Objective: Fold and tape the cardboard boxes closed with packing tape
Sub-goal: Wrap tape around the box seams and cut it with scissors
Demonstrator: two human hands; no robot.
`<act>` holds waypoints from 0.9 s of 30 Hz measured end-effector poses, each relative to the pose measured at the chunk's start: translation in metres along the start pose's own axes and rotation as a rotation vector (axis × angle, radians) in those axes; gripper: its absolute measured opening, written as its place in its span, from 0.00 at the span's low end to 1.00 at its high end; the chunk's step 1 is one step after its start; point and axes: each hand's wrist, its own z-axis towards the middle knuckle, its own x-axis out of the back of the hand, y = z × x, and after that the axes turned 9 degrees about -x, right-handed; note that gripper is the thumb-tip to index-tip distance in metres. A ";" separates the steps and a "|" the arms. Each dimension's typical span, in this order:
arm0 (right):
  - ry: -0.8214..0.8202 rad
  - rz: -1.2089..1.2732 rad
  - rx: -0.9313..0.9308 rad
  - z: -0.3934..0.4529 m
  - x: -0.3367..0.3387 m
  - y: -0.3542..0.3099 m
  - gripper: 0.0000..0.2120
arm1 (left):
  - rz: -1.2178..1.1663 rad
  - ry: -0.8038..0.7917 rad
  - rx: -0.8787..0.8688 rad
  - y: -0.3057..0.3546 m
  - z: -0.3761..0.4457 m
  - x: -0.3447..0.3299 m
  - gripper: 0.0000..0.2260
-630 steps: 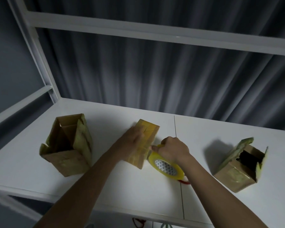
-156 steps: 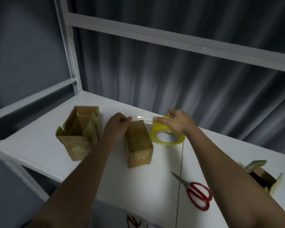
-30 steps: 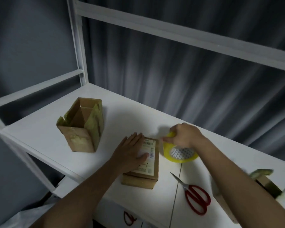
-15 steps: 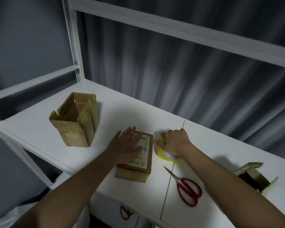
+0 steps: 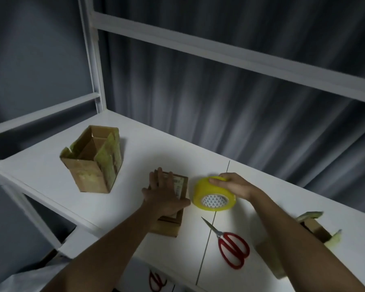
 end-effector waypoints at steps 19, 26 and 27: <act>0.213 -0.678 0.386 -0.041 -0.041 -0.157 0.20 | -0.910 0.037 -0.306 -0.053 -0.013 0.003 0.44; 0.292 -0.876 0.169 -0.049 -0.004 -0.095 0.24 | -0.805 0.011 -0.302 -0.066 -0.009 -0.003 0.46; 0.281 -0.923 0.104 -0.047 -0.005 -0.077 0.26 | -0.792 -0.012 -0.313 -0.064 -0.009 -0.002 0.46</act>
